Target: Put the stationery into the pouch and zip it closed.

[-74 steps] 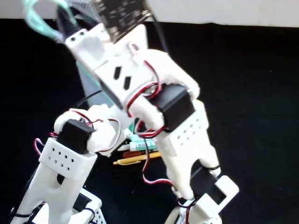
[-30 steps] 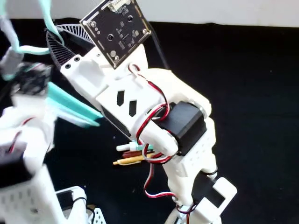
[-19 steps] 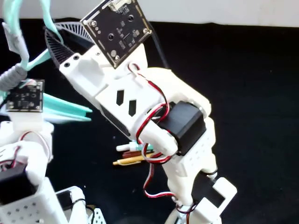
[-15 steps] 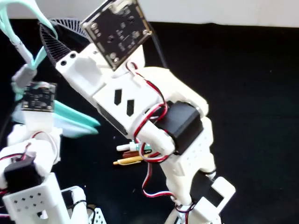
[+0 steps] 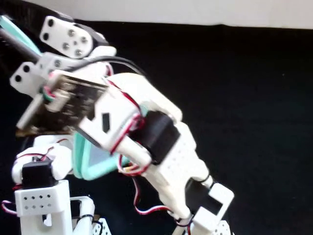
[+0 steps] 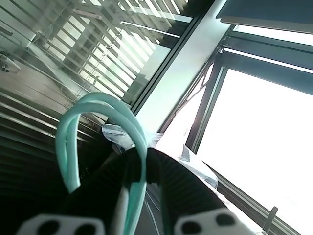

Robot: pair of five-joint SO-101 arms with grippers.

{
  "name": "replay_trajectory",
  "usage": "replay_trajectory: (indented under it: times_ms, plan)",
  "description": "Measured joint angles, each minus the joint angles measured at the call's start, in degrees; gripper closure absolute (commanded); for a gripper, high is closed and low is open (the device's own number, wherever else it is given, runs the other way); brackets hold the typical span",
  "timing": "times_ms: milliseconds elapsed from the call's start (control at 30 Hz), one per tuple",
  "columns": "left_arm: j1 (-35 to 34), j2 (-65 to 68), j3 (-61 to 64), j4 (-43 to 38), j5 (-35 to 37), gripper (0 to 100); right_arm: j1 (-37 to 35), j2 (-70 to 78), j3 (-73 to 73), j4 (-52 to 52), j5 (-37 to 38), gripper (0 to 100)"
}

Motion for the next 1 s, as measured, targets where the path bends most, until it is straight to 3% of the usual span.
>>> replay_trajectory:
  times_ms: [300,467,667,1000]
  plan:
    - [1.2,0.0,0.0,4.2,-0.1,99,1.0,2.7,0.3,-2.9,0.4,99.2]
    - [1.2,0.0,0.0,5.4,-4.9,99,5.4,2.8,0.3,-2.9,0.4,99.2]
    - [1.2,0.0,0.0,5.4,-5.9,99,10.7,2.8,0.3,-2.9,0.4,99.2]
    - [-9.2,0.0,0.0,0.5,-5.9,99,11.4,2.9,0.3,-2.9,0.4,99.2]
